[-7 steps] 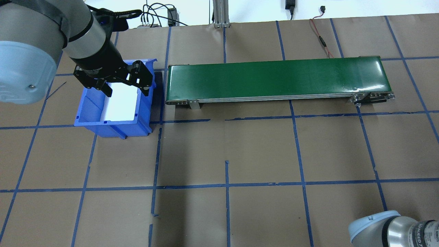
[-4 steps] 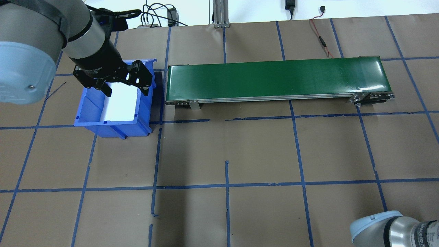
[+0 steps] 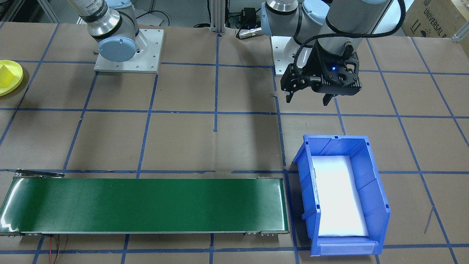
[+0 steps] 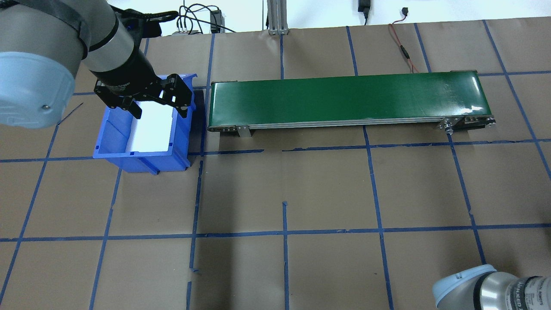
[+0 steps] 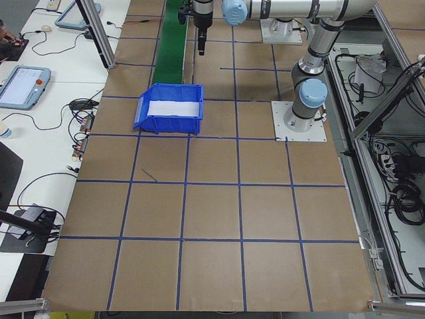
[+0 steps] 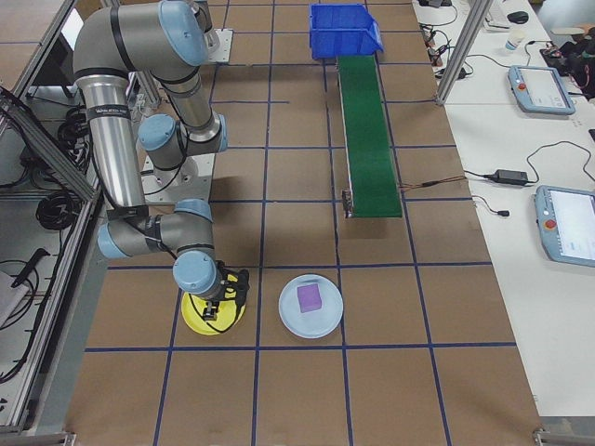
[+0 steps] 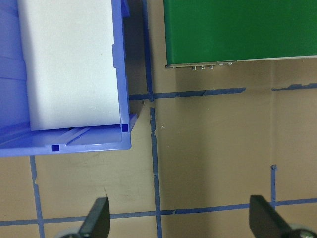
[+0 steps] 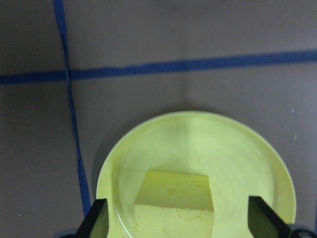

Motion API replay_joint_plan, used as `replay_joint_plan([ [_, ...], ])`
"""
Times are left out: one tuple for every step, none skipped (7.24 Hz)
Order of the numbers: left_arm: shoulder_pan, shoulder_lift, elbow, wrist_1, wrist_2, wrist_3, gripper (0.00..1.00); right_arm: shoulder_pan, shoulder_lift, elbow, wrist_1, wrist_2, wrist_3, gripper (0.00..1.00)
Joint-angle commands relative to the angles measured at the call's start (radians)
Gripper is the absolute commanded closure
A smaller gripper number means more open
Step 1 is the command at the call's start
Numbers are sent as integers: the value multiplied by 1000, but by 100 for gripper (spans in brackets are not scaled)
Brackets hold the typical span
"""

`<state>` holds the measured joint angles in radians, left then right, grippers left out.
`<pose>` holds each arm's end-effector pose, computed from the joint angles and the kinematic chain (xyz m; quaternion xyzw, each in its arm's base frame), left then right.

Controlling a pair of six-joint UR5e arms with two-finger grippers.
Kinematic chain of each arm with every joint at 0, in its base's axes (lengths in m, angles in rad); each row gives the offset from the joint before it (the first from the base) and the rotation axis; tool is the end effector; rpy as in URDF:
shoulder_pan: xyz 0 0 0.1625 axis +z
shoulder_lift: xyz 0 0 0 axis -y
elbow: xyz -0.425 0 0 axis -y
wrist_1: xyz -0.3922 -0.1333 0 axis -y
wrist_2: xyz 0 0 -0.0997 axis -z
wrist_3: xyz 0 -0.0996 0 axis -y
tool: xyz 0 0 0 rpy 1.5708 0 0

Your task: Move block left to right into plate

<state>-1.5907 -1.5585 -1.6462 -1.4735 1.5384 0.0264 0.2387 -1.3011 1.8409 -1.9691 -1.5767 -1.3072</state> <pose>-0.1462 -0.4864 0.4667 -0.0234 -0.9994 0.0171 0.0161 -0.4878 -0.2553 0.2579 0.0122 0.9974 0.0204 0.0677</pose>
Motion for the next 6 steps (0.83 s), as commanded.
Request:
replay_joint_plan([
  [0, 0, -1, 5, 0, 0, 0, 182, -36, -139, 149, 21, 14, 0],
  [0, 0, -1, 4, 0, 0, 0, 277, -64, -178, 221, 29, 76, 0],
  [0, 0, -1, 4, 0, 0, 0, 354, -104, -180, 298, 37, 168, 0],
  [0, 0, -1, 4, 0, 0, 0, 443, -139, -178, 338, 49, 298, 0],
  [0, -1, -3, 4, 0, 0, 0, 541, -177, -178, 342, 46, 407, 0],
  [0, -2, -3, 4, -1, 0, 0, 636, -220, -175, 343, 40, 422, 0],
])
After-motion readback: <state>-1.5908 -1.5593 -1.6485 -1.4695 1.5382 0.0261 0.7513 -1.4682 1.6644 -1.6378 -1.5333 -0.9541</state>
